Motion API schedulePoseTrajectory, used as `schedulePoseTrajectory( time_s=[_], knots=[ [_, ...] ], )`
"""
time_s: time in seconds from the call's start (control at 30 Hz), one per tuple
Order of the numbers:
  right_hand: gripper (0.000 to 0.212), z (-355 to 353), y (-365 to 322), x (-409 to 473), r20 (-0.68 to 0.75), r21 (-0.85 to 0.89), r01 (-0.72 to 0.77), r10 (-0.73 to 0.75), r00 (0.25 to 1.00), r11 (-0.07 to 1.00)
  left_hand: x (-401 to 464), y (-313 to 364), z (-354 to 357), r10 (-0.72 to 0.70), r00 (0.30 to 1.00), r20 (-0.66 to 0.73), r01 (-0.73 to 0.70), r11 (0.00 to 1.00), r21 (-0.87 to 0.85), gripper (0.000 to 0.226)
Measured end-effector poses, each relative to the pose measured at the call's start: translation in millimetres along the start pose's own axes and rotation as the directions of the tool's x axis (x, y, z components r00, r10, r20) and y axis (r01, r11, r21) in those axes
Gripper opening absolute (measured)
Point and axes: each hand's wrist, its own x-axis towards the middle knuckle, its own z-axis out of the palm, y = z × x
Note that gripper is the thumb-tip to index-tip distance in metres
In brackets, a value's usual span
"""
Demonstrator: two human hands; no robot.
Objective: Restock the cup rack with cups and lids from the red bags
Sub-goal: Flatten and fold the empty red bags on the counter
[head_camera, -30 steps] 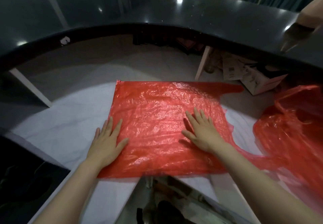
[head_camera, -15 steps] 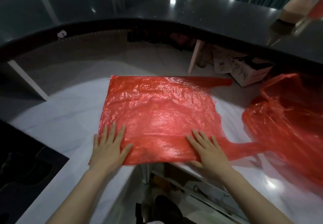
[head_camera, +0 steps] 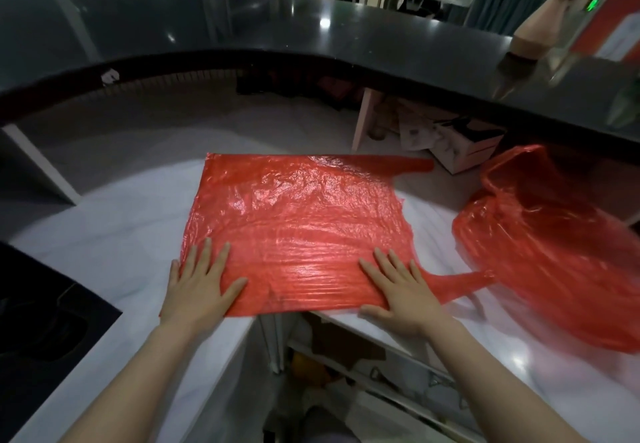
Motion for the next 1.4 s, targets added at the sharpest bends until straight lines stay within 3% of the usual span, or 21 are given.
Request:
schedulePoseTrajectory(
  time_s=[0.27,0.57,0.8,0.93,1.07,1.27,1.4],
  knots=[
    [0.094,0.0,13.0,-6.0,-0.023,0.041,0.061,-0.060,0.998,0.997,-12.1,1.0,0.8,-0.033,0.999,0.021,0.033,0.999,0.019,0.085],
    [0.067,10.0,88.1,-54.7,-0.070,0.051,0.005,-0.001,0.998,0.999,-43.8,12.5,1.2,-0.090,0.993,0.077,0.090,0.996,0.008,0.087],
    [0.077,12.1,98.4,-73.6,-0.066,0.009,0.006,-0.005,0.998,1.000,-80.4,33.8,-7.5,-0.107,0.991,0.086,0.113,0.991,-0.069,0.097],
    [0.089,11.4,71.0,-83.4,-0.133,-0.129,0.145,-0.162,0.978,0.981,-108.2,35.6,-12.8,-0.053,0.990,0.131,0.059,0.997,-0.043,0.104],
    [0.090,20.8,33.0,-90.8,-0.051,-0.140,0.262,-0.271,0.961,0.955,-147.2,34.2,-3.7,-0.019,0.980,0.198,0.020,1.000,-0.004,0.122],
    [0.053,24.7,25.3,-105.3,-0.225,-0.012,0.193,-0.190,0.956,0.981,-193.1,19.1,-0.6,0.067,0.989,0.135,-0.065,0.998,-0.023,0.135],
    [0.028,12.9,31.3,-102.2,-0.298,0.004,0.219,-0.208,0.932,0.976,-218.2,10.8,5.2,0.060,0.997,0.042,-0.058,0.998,-0.032,0.116]
  ],
)
